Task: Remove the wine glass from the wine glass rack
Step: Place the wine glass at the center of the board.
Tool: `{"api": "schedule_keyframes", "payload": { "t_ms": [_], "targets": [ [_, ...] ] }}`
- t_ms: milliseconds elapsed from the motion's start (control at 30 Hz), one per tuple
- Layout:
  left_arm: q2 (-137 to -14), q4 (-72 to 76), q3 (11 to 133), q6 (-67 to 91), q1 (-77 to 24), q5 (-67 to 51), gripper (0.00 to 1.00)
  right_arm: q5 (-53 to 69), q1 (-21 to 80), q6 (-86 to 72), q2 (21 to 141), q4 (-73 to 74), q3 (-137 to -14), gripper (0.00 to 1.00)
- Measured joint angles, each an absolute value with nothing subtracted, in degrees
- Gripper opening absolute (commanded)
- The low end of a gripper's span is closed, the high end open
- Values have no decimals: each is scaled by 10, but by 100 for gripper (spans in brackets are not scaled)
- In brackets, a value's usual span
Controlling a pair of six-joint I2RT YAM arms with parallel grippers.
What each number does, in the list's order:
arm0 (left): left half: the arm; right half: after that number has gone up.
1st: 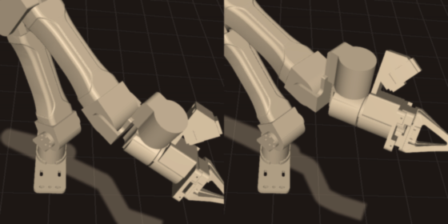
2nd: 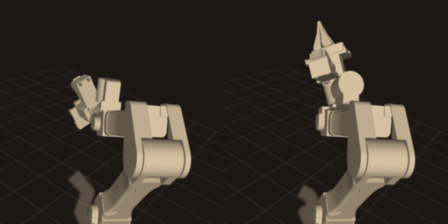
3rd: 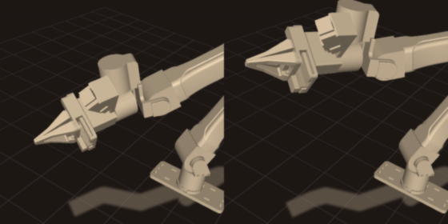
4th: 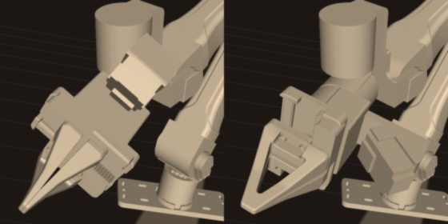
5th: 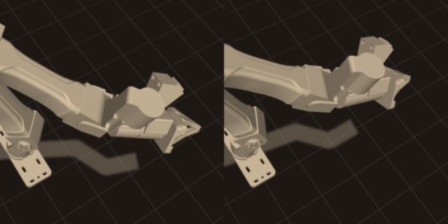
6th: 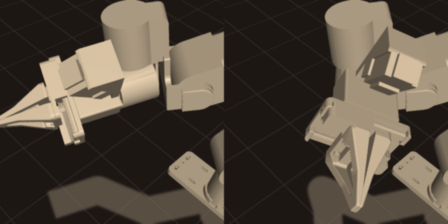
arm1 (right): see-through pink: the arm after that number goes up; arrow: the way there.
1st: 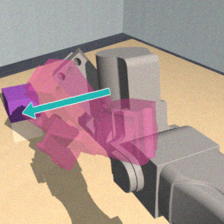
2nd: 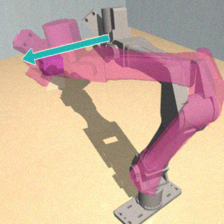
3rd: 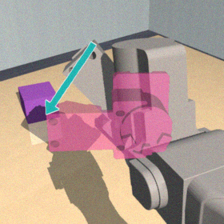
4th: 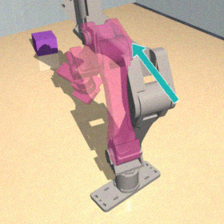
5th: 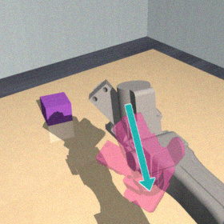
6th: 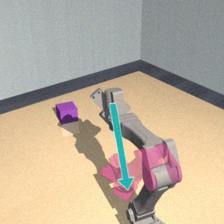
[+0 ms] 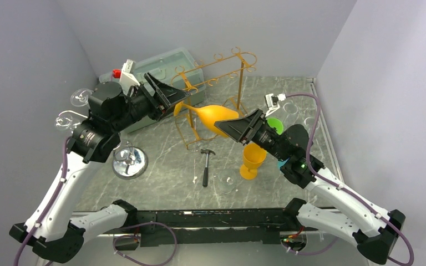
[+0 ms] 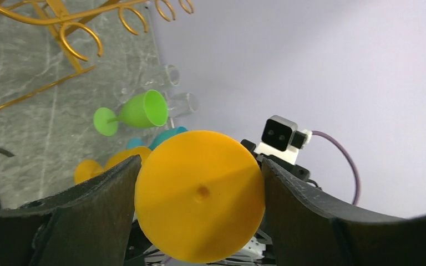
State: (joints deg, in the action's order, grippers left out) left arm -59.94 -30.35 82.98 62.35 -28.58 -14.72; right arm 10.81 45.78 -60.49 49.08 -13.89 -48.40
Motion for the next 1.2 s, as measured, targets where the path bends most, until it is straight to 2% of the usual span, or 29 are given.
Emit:
{"api": "schedule_keyframes", "payload": {
  "t_ms": [133, 333, 433, 500, 800, 1200],
  "targets": [
    [-584, -267, 807, 655, -286, -158, 59, 109, 458, -618, 486, -171, -479, 32],
    [-571, -240, 787, 682, -284, -164, 82, 124, 460, -639, 487, -214, -479, 0],
    [-571, -246, 787, 680, -284, -167, 95, 131, 463, -645, 486, -235, -483, 0],
    [-571, -251, 786, 667, -285, -168, 99, 124, 461, -643, 485, -225, -488, 0],
    [-567, -337, 832, 578, -285, -147, 99, 91, 459, -608, 485, -59, -544, 0],
    [-557, -466, 891, 437, -285, -100, 99, 41, 459, -536, 430, 409, -778, 0]
  ]
}}
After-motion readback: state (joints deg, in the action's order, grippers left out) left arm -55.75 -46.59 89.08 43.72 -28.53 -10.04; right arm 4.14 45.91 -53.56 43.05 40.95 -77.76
